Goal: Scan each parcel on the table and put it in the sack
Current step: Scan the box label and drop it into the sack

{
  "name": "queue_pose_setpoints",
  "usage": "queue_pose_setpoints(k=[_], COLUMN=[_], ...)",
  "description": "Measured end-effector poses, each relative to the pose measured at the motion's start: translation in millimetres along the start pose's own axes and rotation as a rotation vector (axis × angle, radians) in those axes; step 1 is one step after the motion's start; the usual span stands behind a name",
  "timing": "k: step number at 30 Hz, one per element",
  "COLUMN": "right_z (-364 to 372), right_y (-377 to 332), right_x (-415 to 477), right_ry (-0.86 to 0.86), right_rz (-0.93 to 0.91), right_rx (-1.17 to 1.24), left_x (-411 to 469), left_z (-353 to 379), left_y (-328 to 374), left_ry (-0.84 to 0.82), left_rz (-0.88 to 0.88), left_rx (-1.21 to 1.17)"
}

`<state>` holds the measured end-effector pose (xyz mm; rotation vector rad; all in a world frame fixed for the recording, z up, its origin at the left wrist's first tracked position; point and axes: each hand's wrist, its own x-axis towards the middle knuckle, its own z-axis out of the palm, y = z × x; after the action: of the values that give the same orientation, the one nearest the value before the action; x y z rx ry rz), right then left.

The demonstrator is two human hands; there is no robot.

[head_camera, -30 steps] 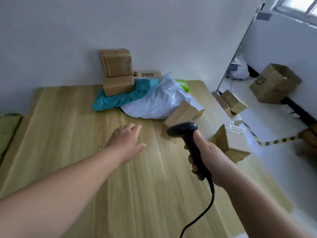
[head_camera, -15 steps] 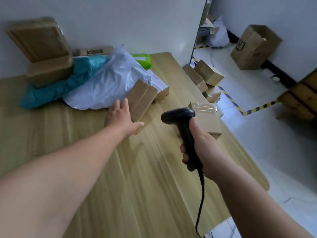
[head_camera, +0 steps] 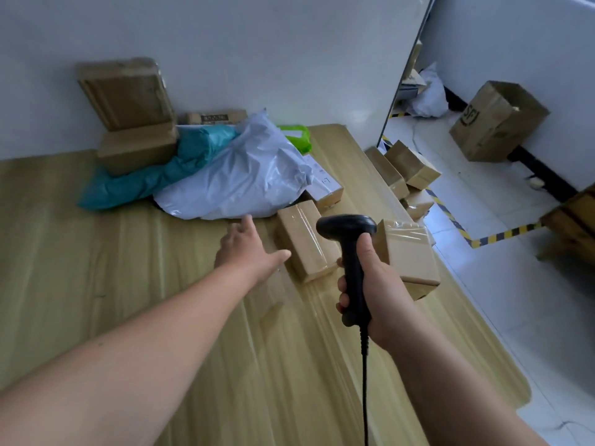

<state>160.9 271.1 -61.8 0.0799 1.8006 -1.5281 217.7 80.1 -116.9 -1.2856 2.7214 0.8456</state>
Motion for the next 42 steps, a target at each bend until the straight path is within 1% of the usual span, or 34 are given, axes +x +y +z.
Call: queue_pose_setpoints(k=[3, 6, 8, 12, 14, 16, 19, 22, 25, 27, 28, 30, 32, 34, 35, 37, 39, 42], right_z=[1.2, -6.1, -13.1, -26.1, -32.0, -36.1, -36.6, -34.3, -31.4, -29.7, -28.9, -24.8, -17.3, -6.5, 0.4, 18.2, 38.9, 69.7], right_y=[1.2, 8.2, 13.4, 19.8, 22.0, 22.6, 22.0, 22.5, 25.0, 26.5, 27.0, 27.0, 26.0, 25.4, 25.1, 24.6, 24.6, 24.0], right_x=[0.3, 2.0, 2.6, 4.4, 6.4, 8.0, 10.0, 12.6, 15.3, 16.6, 16.8, 15.0, 12.1, 9.5, 7.8, 3.0, -3.0, -15.2], right_ry=[0.04, 0.104, 0.135, 0.154, 0.156, 0.148, 0.127, 0.089, 0.069, 0.058, 0.055, 0.049, 0.041, 0.024, 0.018, 0.011, 0.005, -0.012], right_rz=[-0.004, 0.009, 0.011, 0.019, 0.024, 0.028, 0.048, 0.038, 0.022, 0.023, 0.03, 0.036, 0.01, -0.027, -0.037, -0.042, -0.046, -0.073], right_rx=[0.016, 0.062, 0.082, 0.089, 0.089, 0.104, 0.122, 0.117, 0.09, 0.093, 0.1, 0.108, 0.097, 0.063, 0.041, 0.01, 0.004, 0.013], left_x=[-7.6, -8.5, -4.9, 1.9, 3.4, 4.0, 3.3, -1.4, -5.6, -5.7, -5.2, -6.8, -11.3, -20.5, -28.0, -47.4, -66.1, -86.8], left_z=[10.7, 26.2, 36.6, 58.5, 62.5, 57.4, 43.5, 40.4, 47.7, 51.1, 51.0, 44.5, 31.9, 14.2, 4.7, -13.2, -30.0, -53.9], left_y=[12.5, 26.6, 37.1, 47.8, 41.2, 28.1, 3.9, -12.6, -9.9, -4.4, -3.6, -5.1, -7.5, -7.6, -7.2, -7.9, -12.8, -28.9], left_ry=[-0.045, -0.089, -0.126, -0.277, -0.298, -0.291, -0.309, -0.235, -0.153, -0.041, 0.018, 0.09, 0.105, 0.089, 0.049, -0.095, -0.238, -0.376], left_rz=[0.001, 0.1, 0.204, 0.441, 0.53, 0.57, 0.565, 0.515, 0.31, 0.183, 0.13, 0.055, 0.015, -0.065, -0.117, -0.198, -0.238, -0.257], left_rx=[-0.043, -0.004, 0.092, 0.319, 0.417, 0.455, 0.422, 0.399, 0.33, 0.264, 0.207, 0.016, -0.229, -0.565, -0.768, -1.122, -1.309, -1.478])
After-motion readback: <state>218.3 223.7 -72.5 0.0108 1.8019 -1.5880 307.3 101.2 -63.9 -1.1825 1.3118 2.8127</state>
